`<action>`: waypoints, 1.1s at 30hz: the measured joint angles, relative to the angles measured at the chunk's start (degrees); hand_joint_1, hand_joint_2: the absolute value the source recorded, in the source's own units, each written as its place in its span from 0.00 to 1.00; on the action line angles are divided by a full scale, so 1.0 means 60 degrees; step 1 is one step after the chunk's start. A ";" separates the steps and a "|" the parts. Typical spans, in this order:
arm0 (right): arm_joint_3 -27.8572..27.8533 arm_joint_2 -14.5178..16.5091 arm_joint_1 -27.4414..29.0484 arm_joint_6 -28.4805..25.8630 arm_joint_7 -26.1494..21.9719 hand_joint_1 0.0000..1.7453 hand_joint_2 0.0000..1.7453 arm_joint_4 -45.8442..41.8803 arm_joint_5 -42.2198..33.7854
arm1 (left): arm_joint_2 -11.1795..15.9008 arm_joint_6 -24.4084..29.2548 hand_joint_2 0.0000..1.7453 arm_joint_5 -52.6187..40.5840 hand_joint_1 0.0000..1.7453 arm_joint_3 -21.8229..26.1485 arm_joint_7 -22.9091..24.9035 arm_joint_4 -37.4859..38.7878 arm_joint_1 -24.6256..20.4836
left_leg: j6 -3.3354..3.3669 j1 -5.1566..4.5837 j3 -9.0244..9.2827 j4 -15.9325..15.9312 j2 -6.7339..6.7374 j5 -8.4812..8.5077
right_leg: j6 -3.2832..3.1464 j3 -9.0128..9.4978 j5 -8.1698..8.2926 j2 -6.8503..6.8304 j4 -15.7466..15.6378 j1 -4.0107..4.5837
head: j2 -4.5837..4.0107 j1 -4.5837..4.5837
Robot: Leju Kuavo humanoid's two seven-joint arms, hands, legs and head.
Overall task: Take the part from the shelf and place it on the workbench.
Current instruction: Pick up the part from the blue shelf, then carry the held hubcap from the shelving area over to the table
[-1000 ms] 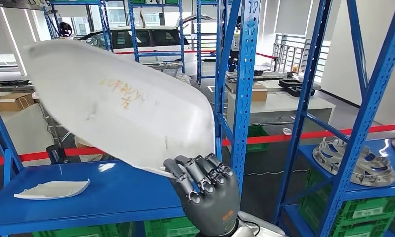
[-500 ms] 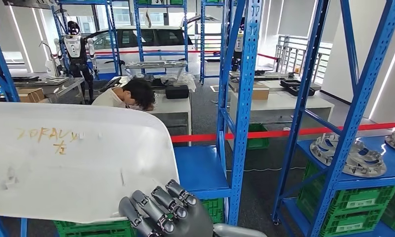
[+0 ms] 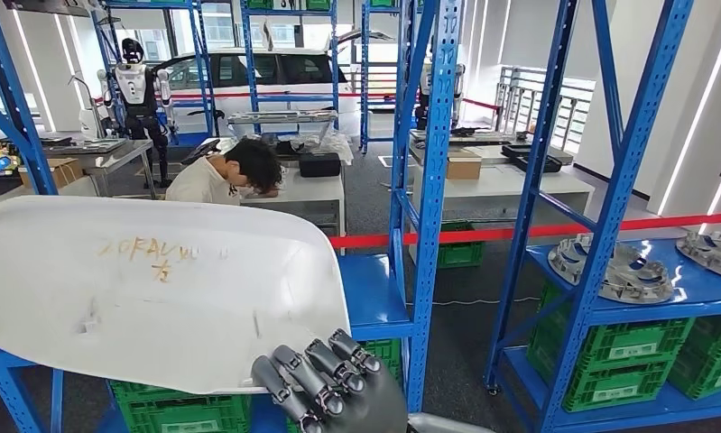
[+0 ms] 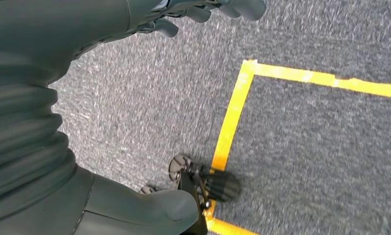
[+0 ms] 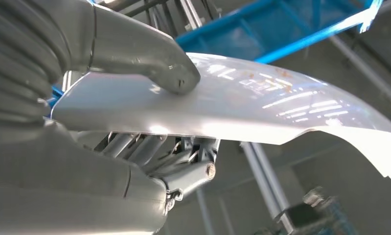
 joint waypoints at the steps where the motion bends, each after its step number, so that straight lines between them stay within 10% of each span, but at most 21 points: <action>1: -0.0140 -0.0021 0.0355 -0.0085 -0.0101 1.00 1.00 0.0000 0.0001 | 0.0007 -0.0011 1.00 0.0000 0.00 0.0009 -0.0007 0.0001 0.0009 | -0.0050 0.0008 -0.0041 0.0017 -0.0019 -0.0049 | -0.0052 -0.0024 0.0121 -0.0014 -0.0085 -0.0009 | 0.0000 0.0006; 6: -0.2100 0.0086 0.2266 0.0016 -0.2139 1.00 1.00 0.0007 -0.0006 | 0.0036 -0.0059 1.00 -0.0021 0.00 0.0033 -0.0008 0.0005 0.0055 | -0.0288 0.0072 -0.0557 0.2171 -0.0106 -0.1842 | -0.0143 -0.0598 0.0751 -0.0085 -0.0217 -0.0065 | 0.0000 -0.0023; 8: -0.3163 0.0312 0.3151 0.0110 -0.3294 1.00 1.00 -0.0005 0.0000 | 0.0044 -0.0061 1.00 -0.0030 0.00 0.0036 -0.0001 0.0005 0.0057 | -0.0381 0.0135 -0.0366 0.2571 -0.0102 -0.1626 | -0.0086 -0.0929 0.0958 -0.0121 -0.0158 -0.0096 | 0.0000 -0.0024; 11: -0.4534 0.0616 0.4010 0.0041 -0.4123 1.00 1.00 -0.0115 -0.0001 | 0.0045 -0.0061 1.00 -0.0049 0.00 0.0042 0.0008 0.0005 0.0048 | -0.0500 0.0228 0.0922 0.1073 -0.0129 -0.1291 | 0.0074 -0.1430 0.1195 -0.0131 0.0073 -0.0175 | 0.0000 -0.0025; 13: -0.5248 0.0711 0.4314 -0.0114 -0.4202 1.00 1.00 -0.0232 0.0000 | 0.0036 -0.0056 1.00 -0.0076 0.00 0.0047 0.0016 0.0007 0.0040 | -0.0374 0.0188 0.1562 0.0086 -0.0183 -0.1568 | 0.0196 -0.1596 0.1337 -0.0129 0.0188 -0.0191 | 0.0000 -0.0020; 15: -0.5785 0.0726 0.4487 -0.0216 -0.4103 1.00 1.00 -0.0314 0.0001 | 0.0043 -0.0043 1.00 -0.0087 0.00 0.0056 0.0020 0.0010 0.0052 | -0.0103 0.0100 0.1525 -0.0074 -0.0182 -0.1550 | 0.0318 -0.1650 0.1510 -0.0118 0.0176 -0.0233 | 0.0000 -0.0011; 17: -0.6126 0.0698 0.4583 -0.0244 -0.3864 1.00 1.00 -0.0347 -0.0001 | 0.0065 -0.0024 1.00 -0.0087 0.00 0.0076 0.0018 0.0006 0.0070 | 0.0123 0.0080 0.1379 -0.0104 -0.0110 -0.1353 | 0.0428 -0.1800 0.1282 -0.0079 0.0352 -0.0292 | 0.0000 -0.0005; 21: -0.6278 0.0637 0.4665 -0.0158 -0.3373 1.00 1.00 -0.0353 0.0001 | 0.0105 -0.0010 1.00 -0.0110 0.00 0.0090 0.0002 -0.0001 0.0066 | 0.0320 0.0039 0.0836 -0.0102 -0.0031 -0.0877 | 0.0523 -0.2382 -0.0388 -0.0042 0.2461 -0.0308 | 0.0000 0.0006; 24: -0.6292 0.0620 0.4756 -0.0062 -0.3287 1.00 1.00 -0.0355 0.0002 | 0.0105 -0.0010 1.00 -0.0124 0.00 0.0092 0.0000 0.0002 0.0068 | 0.0316 0.0004 0.0364 -0.0030 -0.0016 -0.0563 | 0.0443 -0.1887 -0.0115 -0.0027 0.2767 -0.0263 | 0.0000 0.0007; 28: -0.6347 0.0611 0.4778 0.0145 -0.3240 1.00 1.00 -0.0451 0.0002 | 0.0098 -0.0017 1.00 -0.0180 0.00 0.0093 0.0001 0.0002 0.0052 | 0.0174 -0.0013 0.0024 0.0074 -0.0026 -0.0247 | 0.0247 -0.0055 -0.0077 -0.0018 0.0343 -0.0140 | 0.0000 0.0009; 31: -0.6342 0.0576 0.4777 0.0239 -0.3040 1.00 1.00 -0.0505 0.0002 | 0.0106 -0.0030 1.00 -0.0240 0.00 0.0092 0.0011 0.0002 0.0055 | -0.0006 0.0005 -0.0040 0.0014 -0.0027 -0.0053 | 0.0102 -0.0029 -0.0007 -0.0023 -0.0027 -0.0126 | 0.0002 0.0006; 33: -0.6318 0.0556 0.4778 0.0252 -0.2949 1.00 1.00 -0.0526 0.0001 | 0.0122 -0.0035 1.00 -0.0265 0.00 0.0093 0.0020 0.0003 0.0063 | -0.0117 0.0019 -0.0202 0.0361 -0.0054 -0.0511 | -0.0017 -0.0196 0.0215 -0.0048 -0.0093 -0.0178 | 0.0002 0.0004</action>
